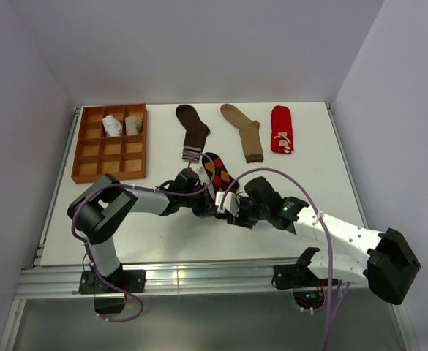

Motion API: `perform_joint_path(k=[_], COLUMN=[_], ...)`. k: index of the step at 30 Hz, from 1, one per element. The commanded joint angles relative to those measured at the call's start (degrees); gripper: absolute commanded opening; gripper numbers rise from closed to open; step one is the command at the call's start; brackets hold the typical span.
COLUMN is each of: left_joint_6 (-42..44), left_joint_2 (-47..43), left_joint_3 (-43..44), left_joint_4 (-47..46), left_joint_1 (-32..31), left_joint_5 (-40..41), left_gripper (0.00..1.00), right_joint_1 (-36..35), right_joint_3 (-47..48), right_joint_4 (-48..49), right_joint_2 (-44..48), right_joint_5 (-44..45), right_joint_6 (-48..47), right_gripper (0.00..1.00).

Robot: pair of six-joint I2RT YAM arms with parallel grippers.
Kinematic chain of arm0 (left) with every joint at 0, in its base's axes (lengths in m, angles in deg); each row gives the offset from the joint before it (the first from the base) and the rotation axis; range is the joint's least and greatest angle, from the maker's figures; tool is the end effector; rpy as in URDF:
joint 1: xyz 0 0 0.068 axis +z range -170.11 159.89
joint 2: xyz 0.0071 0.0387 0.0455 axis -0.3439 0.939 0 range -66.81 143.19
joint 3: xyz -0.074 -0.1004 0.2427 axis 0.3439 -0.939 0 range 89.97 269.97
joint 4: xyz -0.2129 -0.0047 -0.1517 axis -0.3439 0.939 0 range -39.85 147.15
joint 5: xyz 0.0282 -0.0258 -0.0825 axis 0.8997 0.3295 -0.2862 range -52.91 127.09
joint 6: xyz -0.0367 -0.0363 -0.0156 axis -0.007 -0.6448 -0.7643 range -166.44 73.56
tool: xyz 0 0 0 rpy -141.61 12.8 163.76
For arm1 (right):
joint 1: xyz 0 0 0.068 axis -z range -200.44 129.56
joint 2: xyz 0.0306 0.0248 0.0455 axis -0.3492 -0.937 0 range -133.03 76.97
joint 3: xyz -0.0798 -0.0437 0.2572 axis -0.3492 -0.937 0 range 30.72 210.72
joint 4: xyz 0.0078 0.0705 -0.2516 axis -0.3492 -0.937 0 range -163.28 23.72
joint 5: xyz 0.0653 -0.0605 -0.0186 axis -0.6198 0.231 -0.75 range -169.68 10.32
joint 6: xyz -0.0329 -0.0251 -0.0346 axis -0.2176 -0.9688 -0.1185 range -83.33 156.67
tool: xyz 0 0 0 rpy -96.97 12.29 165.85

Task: Roll the socks
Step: Roll the sock at the center of the board.

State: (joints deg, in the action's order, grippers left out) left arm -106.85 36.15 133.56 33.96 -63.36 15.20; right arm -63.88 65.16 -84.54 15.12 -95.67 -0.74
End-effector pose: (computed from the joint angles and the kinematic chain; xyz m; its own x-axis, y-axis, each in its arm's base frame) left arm 0.2339 -0.2383 0.1173 -0.9712 -0.1943 -0.1383 -0.0217 0.6495 -0.7600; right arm 0.1502 0.1557 0.2093 0.0740 -0.7343 -0.6748 -0.9516 0.1504 -0.2680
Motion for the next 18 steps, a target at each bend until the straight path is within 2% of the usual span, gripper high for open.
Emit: perform_joint_path(k=[1,7,18], left_joint_6=[-1.0,-1.6,-0.3], left_joint_2=[3.6,4.5,5.5], left_joint_3=[-0.5,-0.2,0.0], left_joint_4=[8.0,7.7,7.6], left_joint_1=[0.4,1.0,1.5], left_joint_5=[-1.2,-2.7,-5.3], left_gripper=[0.0,0.0,0.0], right_joint_1=[-4.4,-9.5,-11.4], right_joint_3=[-1.8,-6.0,-6.7], right_joint_4=[6.7,12.4,18.0], right_joint_2=[0.8,-2.4,-7.7], right_joint_5=[4.1,10.1,13.4], right_joint_6=[-4.6,-9.3,-13.0], right_gripper=[0.54,0.53,0.5])
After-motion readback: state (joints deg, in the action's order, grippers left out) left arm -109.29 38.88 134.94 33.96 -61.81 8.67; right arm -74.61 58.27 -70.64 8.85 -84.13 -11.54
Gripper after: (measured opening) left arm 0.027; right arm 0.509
